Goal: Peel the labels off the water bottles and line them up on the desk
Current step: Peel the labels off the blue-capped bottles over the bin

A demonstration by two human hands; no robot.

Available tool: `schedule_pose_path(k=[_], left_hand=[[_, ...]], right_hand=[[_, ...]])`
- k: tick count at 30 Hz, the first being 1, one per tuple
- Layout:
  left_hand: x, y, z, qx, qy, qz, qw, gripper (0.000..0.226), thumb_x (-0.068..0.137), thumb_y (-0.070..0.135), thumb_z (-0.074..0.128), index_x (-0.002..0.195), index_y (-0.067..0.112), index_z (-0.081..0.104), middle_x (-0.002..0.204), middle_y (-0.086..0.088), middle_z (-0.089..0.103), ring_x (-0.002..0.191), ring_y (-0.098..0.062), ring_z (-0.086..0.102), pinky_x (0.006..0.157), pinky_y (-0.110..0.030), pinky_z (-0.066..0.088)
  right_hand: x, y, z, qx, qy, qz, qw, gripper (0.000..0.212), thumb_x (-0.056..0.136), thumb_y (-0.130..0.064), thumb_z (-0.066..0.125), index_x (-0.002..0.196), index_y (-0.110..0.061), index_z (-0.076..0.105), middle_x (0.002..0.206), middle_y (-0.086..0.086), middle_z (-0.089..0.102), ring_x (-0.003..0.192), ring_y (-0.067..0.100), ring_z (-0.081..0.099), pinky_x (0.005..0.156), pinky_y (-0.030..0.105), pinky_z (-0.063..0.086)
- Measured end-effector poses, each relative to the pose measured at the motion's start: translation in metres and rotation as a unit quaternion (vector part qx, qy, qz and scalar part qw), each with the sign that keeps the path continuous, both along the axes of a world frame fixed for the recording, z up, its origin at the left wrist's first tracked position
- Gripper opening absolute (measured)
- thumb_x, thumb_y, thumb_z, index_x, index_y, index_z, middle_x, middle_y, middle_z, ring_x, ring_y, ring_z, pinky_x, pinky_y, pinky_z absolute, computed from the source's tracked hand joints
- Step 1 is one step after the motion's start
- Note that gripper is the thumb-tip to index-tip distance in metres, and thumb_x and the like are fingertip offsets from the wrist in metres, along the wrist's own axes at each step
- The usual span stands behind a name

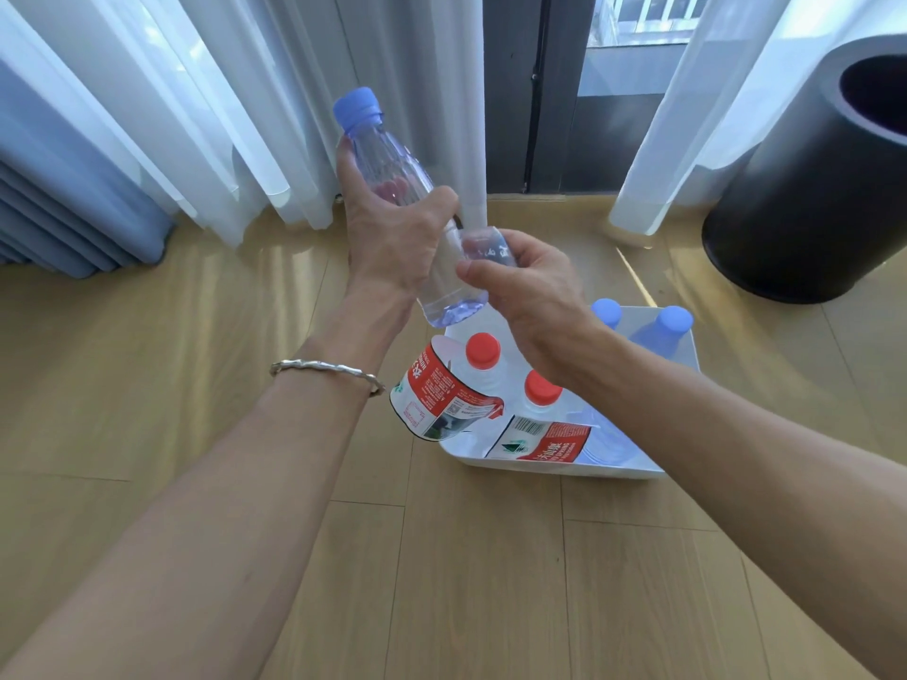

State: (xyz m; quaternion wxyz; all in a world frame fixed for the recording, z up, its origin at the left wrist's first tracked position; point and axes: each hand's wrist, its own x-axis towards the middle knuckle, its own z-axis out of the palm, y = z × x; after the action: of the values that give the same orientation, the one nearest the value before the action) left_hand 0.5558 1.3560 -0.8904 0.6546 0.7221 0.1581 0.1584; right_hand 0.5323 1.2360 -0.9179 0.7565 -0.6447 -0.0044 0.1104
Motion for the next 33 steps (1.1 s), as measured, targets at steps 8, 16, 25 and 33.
schedule_pose_path(k=[8,16,25,33], left_hand=[[0.002,0.010,-0.002,0.041,0.009,-0.027,0.999,0.093,0.063,0.025,0.061,0.148,0.024,0.023,0.095,0.002,0.050,0.082,-0.010,0.056,0.071,-0.034,0.059],[0.007,0.029,0.009,-0.101,0.005,-0.116,0.988,0.039,0.067,0.009,0.053,0.106,0.015,0.053,0.069,0.012,0.052,0.060,-0.008,0.051,0.061,-0.036,0.051],[0.003,0.050,0.015,-0.213,0.006,-0.128,0.969,0.031,0.060,0.014,0.060,0.089,0.017,0.046,0.072,0.000,0.050,0.064,-0.018,0.052,0.062,-0.034,0.050],[-0.004,0.072,0.027,-0.130,-0.049,-0.145,0.980,0.028,0.067,0.008,0.058,0.092,0.020,0.050,0.078,-0.004,0.049,0.076,-0.024,0.052,0.058,-0.034,0.050]], right_hand=[[0.014,-0.011,0.008,-0.023,0.053,0.063,0.996,0.021,0.077,0.003,0.073,0.083,-0.013,0.061,0.093,0.009,0.063,0.089,0.028,0.064,0.085,0.041,0.056],[0.034,-0.027,0.013,0.153,0.139,0.121,0.971,0.013,0.090,0.005,0.053,0.085,-0.007,0.055,0.076,0.005,0.074,0.064,0.016,0.072,0.067,0.030,0.061],[0.062,-0.025,0.004,0.179,0.148,0.122,0.965,0.018,0.093,0.003,0.047,0.096,-0.008,0.062,0.074,0.001,0.074,0.063,0.010,0.071,0.063,0.025,0.060],[0.088,-0.024,-0.049,-0.392,-0.051,0.002,0.918,0.017,0.091,-0.012,0.055,0.085,-0.019,0.069,0.080,0.005,0.063,0.066,0.020,0.056,0.056,0.027,0.048]])
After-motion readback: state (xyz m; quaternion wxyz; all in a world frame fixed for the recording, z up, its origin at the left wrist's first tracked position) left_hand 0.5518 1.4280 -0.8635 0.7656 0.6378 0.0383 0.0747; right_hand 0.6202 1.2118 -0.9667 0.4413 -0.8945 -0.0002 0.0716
